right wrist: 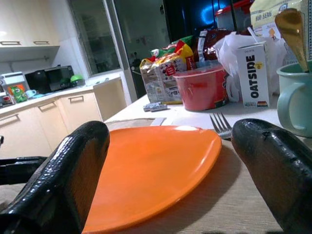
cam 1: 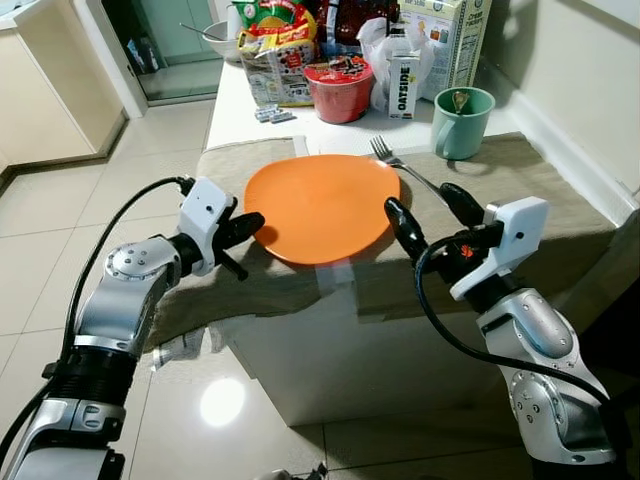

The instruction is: Setting the table

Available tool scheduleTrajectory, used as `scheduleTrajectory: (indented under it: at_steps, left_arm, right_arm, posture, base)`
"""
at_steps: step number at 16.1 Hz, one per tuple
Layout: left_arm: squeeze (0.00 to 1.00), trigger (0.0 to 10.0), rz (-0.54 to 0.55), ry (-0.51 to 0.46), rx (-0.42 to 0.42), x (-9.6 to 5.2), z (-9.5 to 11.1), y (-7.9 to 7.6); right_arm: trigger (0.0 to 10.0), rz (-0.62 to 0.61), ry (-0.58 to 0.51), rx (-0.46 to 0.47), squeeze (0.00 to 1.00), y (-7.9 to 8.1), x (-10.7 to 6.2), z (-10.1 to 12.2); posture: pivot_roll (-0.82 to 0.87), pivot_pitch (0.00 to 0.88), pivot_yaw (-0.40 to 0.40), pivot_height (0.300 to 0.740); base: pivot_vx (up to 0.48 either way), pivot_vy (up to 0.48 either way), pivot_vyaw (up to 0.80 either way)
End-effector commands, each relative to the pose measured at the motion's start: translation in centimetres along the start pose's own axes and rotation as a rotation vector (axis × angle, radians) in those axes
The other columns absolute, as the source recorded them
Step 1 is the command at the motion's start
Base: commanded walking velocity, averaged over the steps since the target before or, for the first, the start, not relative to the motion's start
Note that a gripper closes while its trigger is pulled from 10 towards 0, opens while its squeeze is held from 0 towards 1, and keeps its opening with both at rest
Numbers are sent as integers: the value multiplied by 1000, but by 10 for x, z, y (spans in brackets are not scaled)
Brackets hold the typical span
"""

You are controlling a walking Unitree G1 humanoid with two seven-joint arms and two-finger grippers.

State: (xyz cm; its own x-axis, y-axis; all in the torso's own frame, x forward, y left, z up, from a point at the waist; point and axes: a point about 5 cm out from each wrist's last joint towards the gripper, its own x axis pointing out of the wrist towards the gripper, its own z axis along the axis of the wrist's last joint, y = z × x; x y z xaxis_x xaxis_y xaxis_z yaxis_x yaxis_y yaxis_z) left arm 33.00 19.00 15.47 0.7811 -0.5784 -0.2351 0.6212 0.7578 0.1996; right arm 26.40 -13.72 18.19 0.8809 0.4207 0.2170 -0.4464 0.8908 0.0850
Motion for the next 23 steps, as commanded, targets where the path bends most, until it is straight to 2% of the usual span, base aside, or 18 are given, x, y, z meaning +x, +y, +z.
scheduleTrajectory:
  at_steps: [1,7,12,15,18,23]
  left_arm:
    - [0,10000,7,42,-18,-3,-12,0]
    - [0,10000,0,39,-59,-4,-24,-9]
    - [0,10000,-2,30,-65,-6,-28,-13]
    - [0,10000,-17,15,-82,-9,-33,-21]
    - [0,10000,-32,15,-76,-12,-39,-30]
    - [0,10000,-32,8,-60,-13,-39,-30]
  right_arm:
    - [10000,5,11,20,0,-1,2,-1]
    - [10000,-35,30,144,0,-5,9,-5]
    - [10000,-27,46,182,0,-5,11,-6]
    - [10000,-38,54,246,0,-7,14,-6]
    - [10000,-36,56,270,0,-7,16,-7]
    - [10000,-1,57,353,0,-1,23,-8]
  posture:
    - [-143,54,128,740]
    - [-141,61,123,740]
    - [-137,64,119,740]
    - [-141,67,121,740]
    - [-137,71,119,740]
    - [-132,70,119,740]
  base:
    - [0,0,0]
    - [0,0,0]
    - [0,0,0]
    - [0,0,0]
    - [0,0,0]
    - [0,0,0]
